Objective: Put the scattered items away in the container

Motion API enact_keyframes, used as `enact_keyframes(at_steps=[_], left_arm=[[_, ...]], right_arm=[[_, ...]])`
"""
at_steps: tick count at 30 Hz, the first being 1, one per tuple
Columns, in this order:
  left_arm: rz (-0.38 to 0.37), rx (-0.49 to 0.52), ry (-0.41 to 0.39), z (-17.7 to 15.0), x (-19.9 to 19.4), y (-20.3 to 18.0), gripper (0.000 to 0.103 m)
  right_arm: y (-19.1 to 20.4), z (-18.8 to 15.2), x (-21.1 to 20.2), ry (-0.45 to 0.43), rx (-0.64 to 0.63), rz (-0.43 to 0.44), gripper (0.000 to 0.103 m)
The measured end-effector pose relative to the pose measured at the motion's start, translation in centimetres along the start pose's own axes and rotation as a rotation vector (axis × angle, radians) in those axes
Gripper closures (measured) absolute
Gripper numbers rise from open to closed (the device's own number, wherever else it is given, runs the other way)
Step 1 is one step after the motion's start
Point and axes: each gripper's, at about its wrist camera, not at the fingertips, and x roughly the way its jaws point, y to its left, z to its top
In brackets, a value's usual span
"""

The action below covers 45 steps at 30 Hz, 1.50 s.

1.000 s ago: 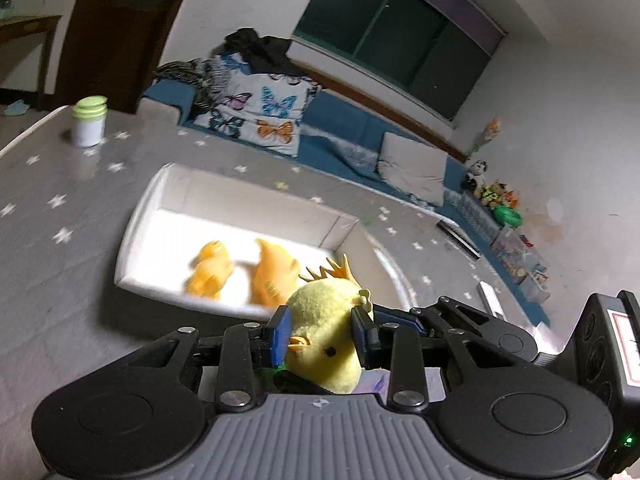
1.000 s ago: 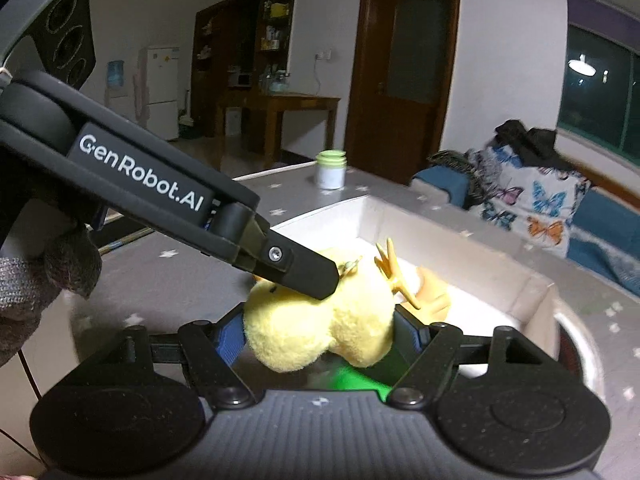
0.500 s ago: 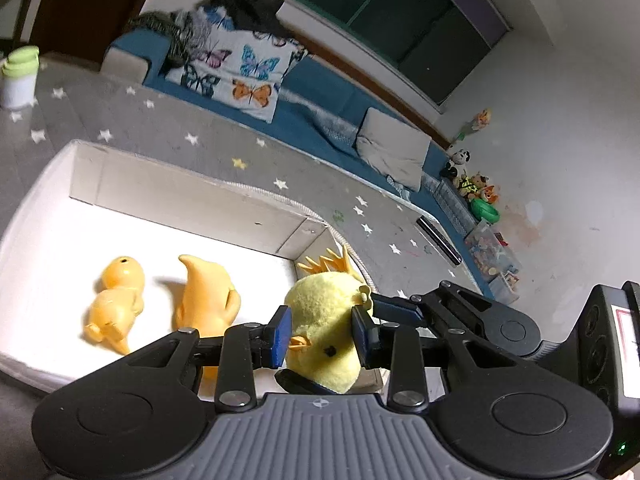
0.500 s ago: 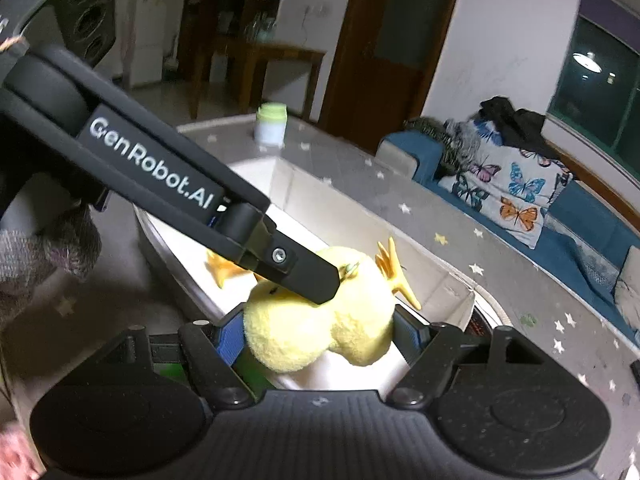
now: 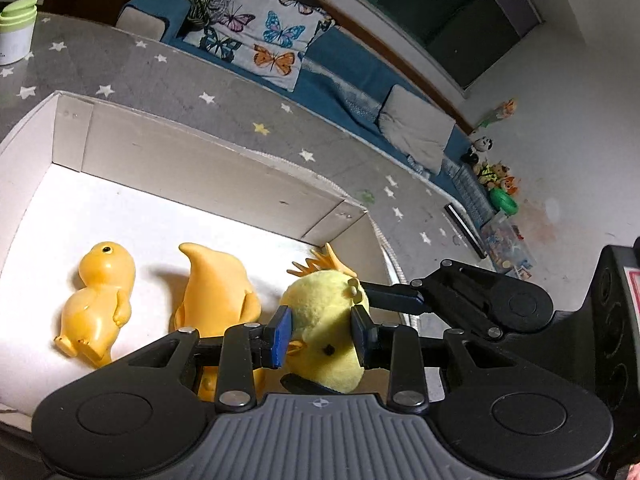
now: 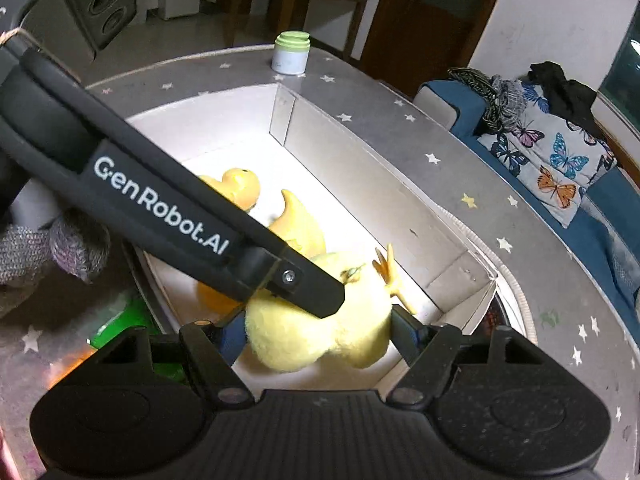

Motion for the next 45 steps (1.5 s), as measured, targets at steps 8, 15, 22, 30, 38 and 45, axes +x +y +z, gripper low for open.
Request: enact_keyframes(at_steps=[8, 15, 22, 30, 38, 45], left_arm=[[0.023, -0.008, 0.043, 0.1, 1.1, 0.2, 0.069], [0.024, -0.012, 0.05, 0.3, 1.3, 0.2, 0.068], [0.015, 0.008, 0.007, 0.3, -0.2, 0.0, 0.068], [0.029, 0.032, -0.029, -0.3, -1.9, -0.2, 0.068], [0.06, 0.094, -0.084, -1.5, -4.2, -1.3, 0.068], [0.109, 0.158, -0.127, -3.8, -6.5, -2.0, 0.068]], right_arm=[[-2.8, 0.2, 1.9, 0.081, 0.051, 0.099, 0.029], [-4.3, 0.4, 2.2, 0.122, 0.08, 0.146, 0.029], [-4.7, 0.7, 2.3, 0.145, 0.075, 0.15, 0.029], [-4.2, 0.4, 1.4, 0.128, 0.09, 0.131, 0.023], [-3.7, -0.4, -0.4, 0.059, 0.135, 0.092, 0.018], [-1.6, -2.2, -3.7, -0.089, 0.2, -0.003, 0.012]])
